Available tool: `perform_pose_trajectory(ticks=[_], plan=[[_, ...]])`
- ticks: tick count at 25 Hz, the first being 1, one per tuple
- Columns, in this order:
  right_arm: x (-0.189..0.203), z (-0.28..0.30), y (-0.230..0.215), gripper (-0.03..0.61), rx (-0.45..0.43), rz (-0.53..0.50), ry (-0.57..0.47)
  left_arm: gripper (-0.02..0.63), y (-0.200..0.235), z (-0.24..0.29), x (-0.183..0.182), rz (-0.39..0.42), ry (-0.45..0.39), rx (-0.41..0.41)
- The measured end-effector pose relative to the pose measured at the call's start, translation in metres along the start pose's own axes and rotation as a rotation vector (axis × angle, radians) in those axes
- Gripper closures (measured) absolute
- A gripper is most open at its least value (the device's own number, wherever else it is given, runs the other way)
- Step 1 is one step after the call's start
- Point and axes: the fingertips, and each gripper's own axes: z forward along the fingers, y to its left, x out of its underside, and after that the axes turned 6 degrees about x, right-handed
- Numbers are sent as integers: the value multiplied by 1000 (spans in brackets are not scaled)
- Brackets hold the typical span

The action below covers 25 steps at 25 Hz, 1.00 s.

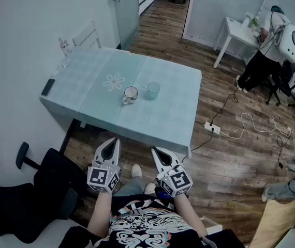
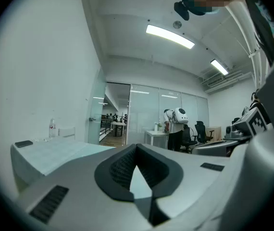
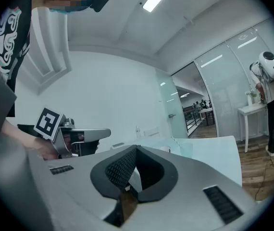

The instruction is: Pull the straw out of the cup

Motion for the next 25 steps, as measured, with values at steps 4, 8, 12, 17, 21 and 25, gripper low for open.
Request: perform_pose_trajectory(ticks=[4, 8, 12, 17, 21, 25], plan=[[-5, -8, 3, 566, 17, -2, -14, 612, -5, -11, -6, 19, -2, 5], [-4, -8, -2, 566, 27, -3, -14, 612, 0, -16, -2, 27, 8, -16], [-6, 2, -8, 566, 41, -4, -8, 611, 9, -15, -3, 17, 3, -28], [-2, 30, -13, 566, 53, -33, 8, 612, 32, -2, -1, 8, -4, -43], [-3, 65, -24, 566, 57, -49, 19, 612, 60, 21, -2, -13, -14, -46], [-7, 110, -44, 566, 88, -65, 32, 611, 99, 54, -9, -19, -21, -38]])
